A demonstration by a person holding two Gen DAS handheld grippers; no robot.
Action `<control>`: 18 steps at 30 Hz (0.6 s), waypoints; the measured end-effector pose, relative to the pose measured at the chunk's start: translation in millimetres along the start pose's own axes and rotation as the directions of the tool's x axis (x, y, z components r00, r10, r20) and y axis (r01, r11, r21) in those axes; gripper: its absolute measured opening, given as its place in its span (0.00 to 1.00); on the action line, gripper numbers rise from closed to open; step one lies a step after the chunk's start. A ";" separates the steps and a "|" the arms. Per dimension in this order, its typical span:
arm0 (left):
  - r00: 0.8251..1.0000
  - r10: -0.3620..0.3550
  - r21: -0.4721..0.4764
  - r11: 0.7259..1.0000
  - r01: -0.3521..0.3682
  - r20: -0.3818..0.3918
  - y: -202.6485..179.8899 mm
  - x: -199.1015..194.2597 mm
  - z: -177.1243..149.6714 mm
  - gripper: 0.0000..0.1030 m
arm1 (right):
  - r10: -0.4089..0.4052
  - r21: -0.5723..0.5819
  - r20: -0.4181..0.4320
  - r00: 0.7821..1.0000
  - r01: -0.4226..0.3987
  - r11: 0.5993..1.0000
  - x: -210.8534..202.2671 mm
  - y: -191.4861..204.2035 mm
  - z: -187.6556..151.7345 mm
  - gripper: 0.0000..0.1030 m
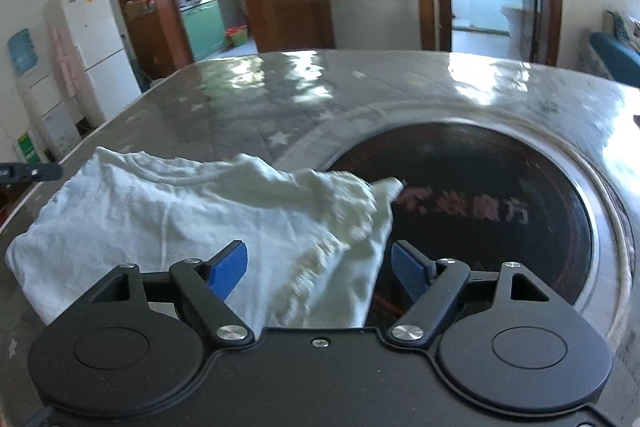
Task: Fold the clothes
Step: 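Lower both tools onto the folded T-shirt edge and grasp it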
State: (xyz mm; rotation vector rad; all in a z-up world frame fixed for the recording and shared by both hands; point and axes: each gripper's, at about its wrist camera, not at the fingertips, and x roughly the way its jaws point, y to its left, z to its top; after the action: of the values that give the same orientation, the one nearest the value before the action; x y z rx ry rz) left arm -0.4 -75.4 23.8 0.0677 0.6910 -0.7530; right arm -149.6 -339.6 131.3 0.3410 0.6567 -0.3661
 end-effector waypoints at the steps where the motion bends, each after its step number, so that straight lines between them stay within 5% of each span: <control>1: 1.000 0.003 -0.006 1.000 -0.003 -0.005 1.6 -1.4 -1.9 0.40 | 0.000 0.004 -0.005 1.000 0.000 1.000 1.5 -0.3 -1.0 0.80; 11: 0.998 -0.017 -0.015 1.000 0.016 -0.060 11.8 2.4 -11.7 0.41 | 0.019 -0.011 -0.024 1.000 -0.019 1.000 7.5 11.9 -2.1 0.76; 18: 0.994 -0.038 -0.014 0.999 0.037 -0.102 9.3 9.5 -15.4 0.41 | 0.043 -0.036 -0.040 0.998 -0.045 0.998 6.5 22.1 0.8 0.52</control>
State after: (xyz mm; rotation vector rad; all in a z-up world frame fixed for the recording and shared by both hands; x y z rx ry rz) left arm 2.1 -69.7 4.4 0.0827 0.7963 -0.7852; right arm -134.9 -321.9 131.8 0.3277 0.6920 -0.3054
